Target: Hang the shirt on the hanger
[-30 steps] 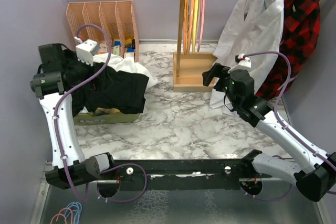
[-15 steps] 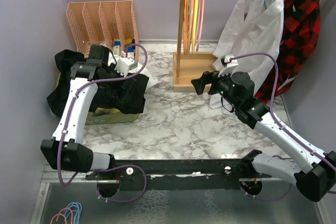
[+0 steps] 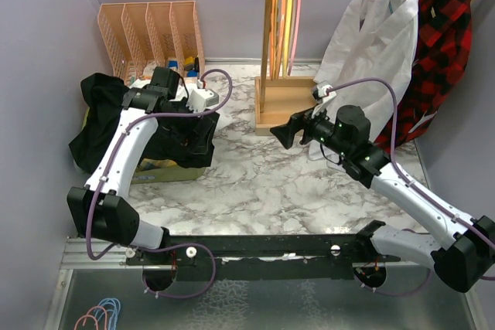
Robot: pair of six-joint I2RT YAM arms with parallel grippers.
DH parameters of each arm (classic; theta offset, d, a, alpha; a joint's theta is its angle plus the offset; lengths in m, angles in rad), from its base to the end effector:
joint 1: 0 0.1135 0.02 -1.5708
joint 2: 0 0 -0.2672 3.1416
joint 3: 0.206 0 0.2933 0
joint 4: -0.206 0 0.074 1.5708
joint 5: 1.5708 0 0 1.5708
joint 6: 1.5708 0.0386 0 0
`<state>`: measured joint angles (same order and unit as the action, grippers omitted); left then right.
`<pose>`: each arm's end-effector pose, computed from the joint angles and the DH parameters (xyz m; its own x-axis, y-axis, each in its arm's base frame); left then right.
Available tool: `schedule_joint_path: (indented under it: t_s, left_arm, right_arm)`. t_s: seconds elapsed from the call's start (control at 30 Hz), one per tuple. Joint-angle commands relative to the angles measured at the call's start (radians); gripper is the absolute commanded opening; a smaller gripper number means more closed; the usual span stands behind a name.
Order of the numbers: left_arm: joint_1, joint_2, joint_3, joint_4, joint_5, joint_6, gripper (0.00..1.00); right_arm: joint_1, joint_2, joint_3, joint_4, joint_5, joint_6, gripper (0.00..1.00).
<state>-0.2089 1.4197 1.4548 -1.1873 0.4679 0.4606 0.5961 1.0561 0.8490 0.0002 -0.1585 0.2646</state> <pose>0.2984 -0.0810 0.3486 -0.6387 0.5409 -0.5473 0.7237 0.6638 -0.1885 0.2378 0.1687 0.3227 -0.3425 0.0797 -0.9361 -0.6140 0.7352 0.2872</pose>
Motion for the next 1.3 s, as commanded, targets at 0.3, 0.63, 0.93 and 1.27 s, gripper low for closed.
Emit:
schedule_joint_path:
  t_s: [0.3, 0.63, 0.93, 1.27]
  left_arm:
    - [-0.038, 0.056, -0.033, 0.039, 0.078, -0.001, 0.36]
    - [-0.043, 0.02, 0.101, -0.033, 0.043, 0.022, 0.0]
    - [-0.024, -0.093, 0.363, -0.123, -0.054, 0.078, 0.0]
    - [-0.015, -0.151, 0.519, -0.157, -0.095, 0.104, 0.0]
  right_arm:
    - [0.003, 0.057, -0.021, 0.056, -0.152, -0.03, 0.99]
    - [0.004, 0.087, -0.034, 0.074, -0.171, -0.032, 1.0]
    - [0.015, 0.108, -0.136, 0.429, -0.405, 0.005, 1.0]
    - [0.198, 0.337, 0.005, 0.755, -0.257, -0.158, 0.99]
